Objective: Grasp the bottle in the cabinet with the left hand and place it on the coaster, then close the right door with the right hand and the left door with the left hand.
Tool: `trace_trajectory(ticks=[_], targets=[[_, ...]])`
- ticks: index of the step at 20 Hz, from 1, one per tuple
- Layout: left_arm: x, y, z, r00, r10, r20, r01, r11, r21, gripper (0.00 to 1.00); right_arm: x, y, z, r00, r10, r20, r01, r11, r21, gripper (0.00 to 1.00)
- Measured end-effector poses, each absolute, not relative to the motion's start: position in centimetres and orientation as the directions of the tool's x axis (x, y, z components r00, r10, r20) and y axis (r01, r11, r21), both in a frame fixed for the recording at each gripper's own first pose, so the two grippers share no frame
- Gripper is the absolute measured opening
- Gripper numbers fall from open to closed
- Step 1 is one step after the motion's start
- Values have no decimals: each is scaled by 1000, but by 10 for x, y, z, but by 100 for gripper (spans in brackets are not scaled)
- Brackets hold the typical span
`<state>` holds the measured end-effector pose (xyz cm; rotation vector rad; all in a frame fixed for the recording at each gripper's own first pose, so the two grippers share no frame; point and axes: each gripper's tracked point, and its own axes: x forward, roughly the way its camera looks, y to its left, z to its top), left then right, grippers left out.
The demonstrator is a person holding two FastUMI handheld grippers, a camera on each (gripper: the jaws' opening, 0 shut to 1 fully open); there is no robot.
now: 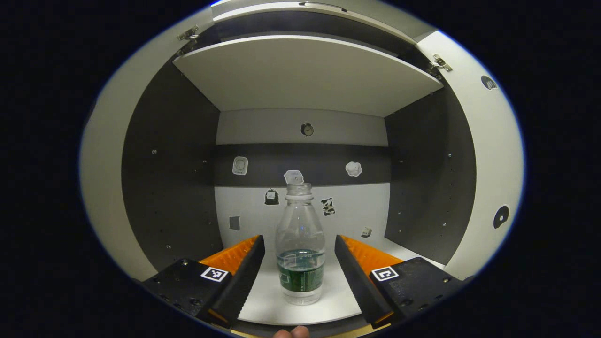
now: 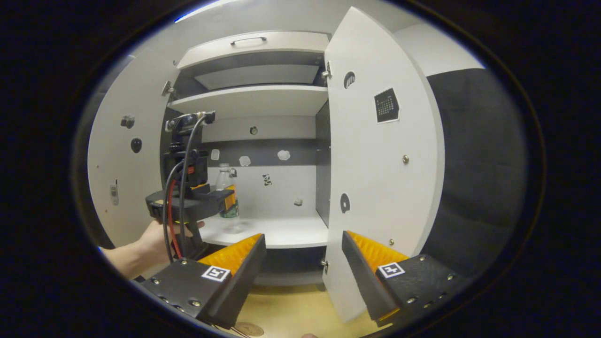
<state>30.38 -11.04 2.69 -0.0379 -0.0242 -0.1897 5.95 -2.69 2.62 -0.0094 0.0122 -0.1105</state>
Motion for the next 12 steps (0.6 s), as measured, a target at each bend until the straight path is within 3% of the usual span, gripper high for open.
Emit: trace_trajectory(ticks=[8,10,12], targets=[[332,-115,9,983,-182,-16,181,983,-30,95,63,-31,20,990,-136,-36,135,990,-30,99],[330,-115,13,984,-180,-4,180,983,-38,81,62,-34,19,989,-142,-38,141,989,-35,99],[324,-113,22,985,-173,15,174,984,-30,81,59,-36,16,989,-143,-45,141,989,-38,99]])
